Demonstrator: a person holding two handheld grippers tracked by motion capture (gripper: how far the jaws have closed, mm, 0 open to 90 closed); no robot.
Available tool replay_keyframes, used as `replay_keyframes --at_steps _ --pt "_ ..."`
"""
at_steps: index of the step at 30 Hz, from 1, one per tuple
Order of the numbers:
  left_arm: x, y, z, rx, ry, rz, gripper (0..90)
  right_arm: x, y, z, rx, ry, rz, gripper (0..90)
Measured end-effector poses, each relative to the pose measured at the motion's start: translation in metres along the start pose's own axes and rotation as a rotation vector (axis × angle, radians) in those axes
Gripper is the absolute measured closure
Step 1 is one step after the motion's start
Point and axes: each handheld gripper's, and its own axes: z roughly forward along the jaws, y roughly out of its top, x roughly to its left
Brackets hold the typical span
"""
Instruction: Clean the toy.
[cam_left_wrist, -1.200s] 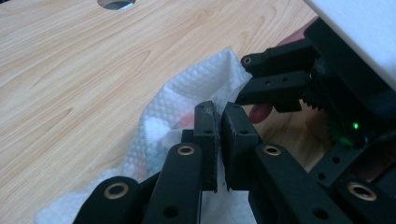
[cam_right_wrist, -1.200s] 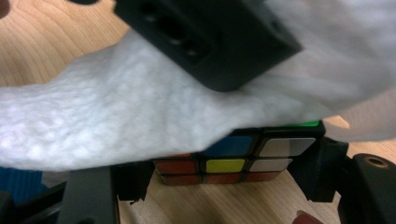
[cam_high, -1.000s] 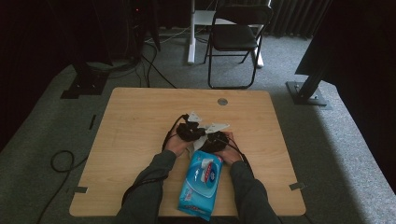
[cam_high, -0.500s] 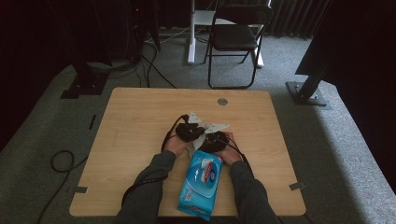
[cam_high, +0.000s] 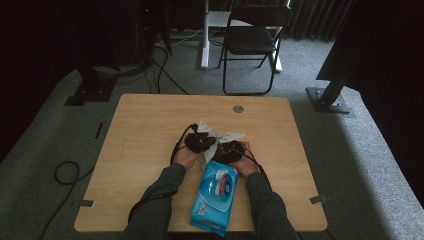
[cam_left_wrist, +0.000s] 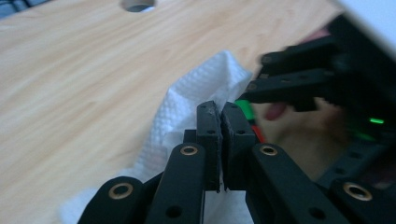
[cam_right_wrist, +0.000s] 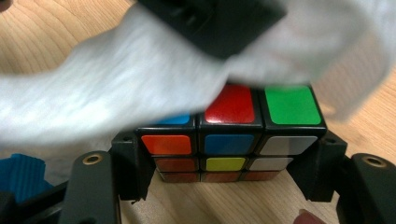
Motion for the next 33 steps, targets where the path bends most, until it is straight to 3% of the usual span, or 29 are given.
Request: replay_keyframes --at_steps 5,9,13,16,22,24,27,33 --pt "-0.006 -0.002 -0.002 0.002 -0.028 0.044 87.5 0.000 0.000 0.000 0.001 0.001 -0.002 33.3" --pt "-0.003 -0.005 -0.007 0.008 0.002 0.066 87.7 0.000 0.000 0.000 0.000 0.000 -0.001 33.3" --pt "0.008 -0.011 -0.014 0.000 0.024 0.028 87.8 0.000 0.000 0.000 0.002 0.002 0.000 33.2" --pt "0.007 -0.012 -0.016 0.003 0.035 0.032 87.7 0.000 0.000 0.000 0.001 0.003 -0.002 33.3" --pt "-0.011 -0.012 -0.015 0.007 -0.006 0.126 87.7 -0.001 0.000 0.000 0.002 0.005 0.000 33.2" --pt "-0.010 -0.012 -0.016 0.009 -0.010 0.132 87.7 -0.001 0.000 0.000 0.002 0.005 -0.001 33.2" --pt "-0.004 -0.014 -0.018 0.011 0.021 0.110 87.8 -0.001 0.000 0.000 0.002 0.005 -0.001 33.3" --pt "0.024 -0.021 -0.022 0.005 0.074 -0.033 87.7 -0.004 -0.001 -0.002 0.004 0.027 0.005 32.7"
